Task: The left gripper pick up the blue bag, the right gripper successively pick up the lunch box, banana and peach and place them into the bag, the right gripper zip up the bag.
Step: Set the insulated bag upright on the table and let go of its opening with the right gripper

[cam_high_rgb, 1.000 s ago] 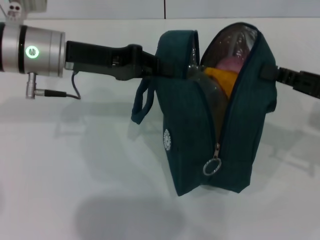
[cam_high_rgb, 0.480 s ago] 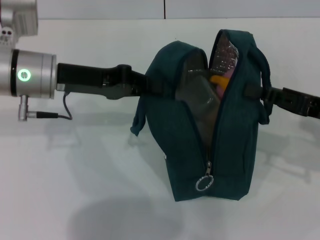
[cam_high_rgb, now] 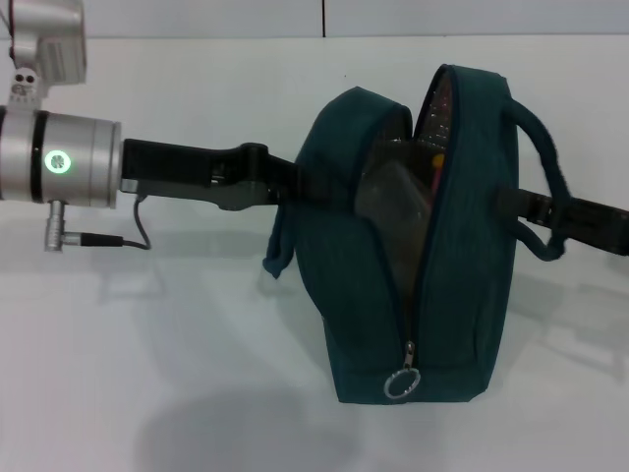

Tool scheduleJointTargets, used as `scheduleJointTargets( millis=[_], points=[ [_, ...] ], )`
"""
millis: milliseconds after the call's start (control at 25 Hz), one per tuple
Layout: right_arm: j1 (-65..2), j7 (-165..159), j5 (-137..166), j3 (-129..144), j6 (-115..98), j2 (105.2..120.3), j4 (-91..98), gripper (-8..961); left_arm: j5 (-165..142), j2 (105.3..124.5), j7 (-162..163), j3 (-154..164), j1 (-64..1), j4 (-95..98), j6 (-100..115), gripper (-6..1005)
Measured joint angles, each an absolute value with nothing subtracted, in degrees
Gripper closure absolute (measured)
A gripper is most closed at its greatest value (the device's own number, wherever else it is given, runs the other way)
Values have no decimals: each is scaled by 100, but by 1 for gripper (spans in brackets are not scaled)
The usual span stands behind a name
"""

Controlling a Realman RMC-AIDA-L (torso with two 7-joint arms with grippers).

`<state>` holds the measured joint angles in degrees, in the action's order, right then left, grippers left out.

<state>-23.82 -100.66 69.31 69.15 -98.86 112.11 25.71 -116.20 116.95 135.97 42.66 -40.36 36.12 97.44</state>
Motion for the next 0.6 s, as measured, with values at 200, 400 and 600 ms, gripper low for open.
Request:
scheduleJointTargets(
  millis=[200,400,600],
  points=[
    [-2186,-9953,6920,6843,-10062,11195,2549,563,-11591,11748,13598,4330,-4047,3612,9747,963],
    [-1925,-9730,6927,6822,-10303,11156,2517,455,-11589,11765,13586,4333,-4021,3612,9747,964],
    [-1647,-9185,6928,6576,-10603,11185,2514,330,-11596,11800,13563,4366,-4018,3604,9747,964]
  ],
)
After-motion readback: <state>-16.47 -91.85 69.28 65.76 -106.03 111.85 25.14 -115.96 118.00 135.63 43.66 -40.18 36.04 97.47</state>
